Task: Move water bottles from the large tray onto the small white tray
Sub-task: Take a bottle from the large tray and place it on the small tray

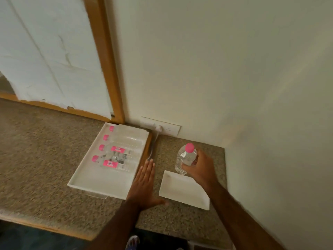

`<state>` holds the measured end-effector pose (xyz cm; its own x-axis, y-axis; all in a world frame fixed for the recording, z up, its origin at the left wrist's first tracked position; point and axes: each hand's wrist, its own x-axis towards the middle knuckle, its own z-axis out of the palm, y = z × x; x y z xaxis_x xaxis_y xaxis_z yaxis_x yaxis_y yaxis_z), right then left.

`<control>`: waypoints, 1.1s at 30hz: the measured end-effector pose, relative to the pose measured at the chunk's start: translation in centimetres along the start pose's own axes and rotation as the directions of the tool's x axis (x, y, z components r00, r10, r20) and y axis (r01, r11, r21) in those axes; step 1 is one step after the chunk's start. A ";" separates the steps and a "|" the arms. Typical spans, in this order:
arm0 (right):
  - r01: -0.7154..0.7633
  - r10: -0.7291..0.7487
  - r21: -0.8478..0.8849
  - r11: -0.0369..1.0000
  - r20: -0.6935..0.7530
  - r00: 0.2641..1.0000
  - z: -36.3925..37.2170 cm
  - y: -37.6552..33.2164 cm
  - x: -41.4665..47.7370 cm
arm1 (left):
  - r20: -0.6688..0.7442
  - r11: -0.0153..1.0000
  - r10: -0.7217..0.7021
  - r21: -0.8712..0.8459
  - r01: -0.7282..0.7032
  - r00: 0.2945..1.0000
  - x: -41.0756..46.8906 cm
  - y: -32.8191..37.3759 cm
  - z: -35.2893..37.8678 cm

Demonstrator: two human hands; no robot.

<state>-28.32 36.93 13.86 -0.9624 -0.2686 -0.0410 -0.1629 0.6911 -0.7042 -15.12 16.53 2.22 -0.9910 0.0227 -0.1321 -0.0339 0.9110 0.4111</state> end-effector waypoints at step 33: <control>-0.148 0.148 0.022 0.989 0.016 0.989 1.0 15.2 -7.3 | 0.257 0.998 -0.062 0.001 0.064 0.964 -0.3 -0.5 11.3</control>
<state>-23.59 48.75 2.75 -0.9724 -0.1739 -0.1557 -0.0137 0.7085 -0.7056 -13.37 20.74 -8.15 -0.9203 0.0713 -0.3847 -0.0971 0.9109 0.4011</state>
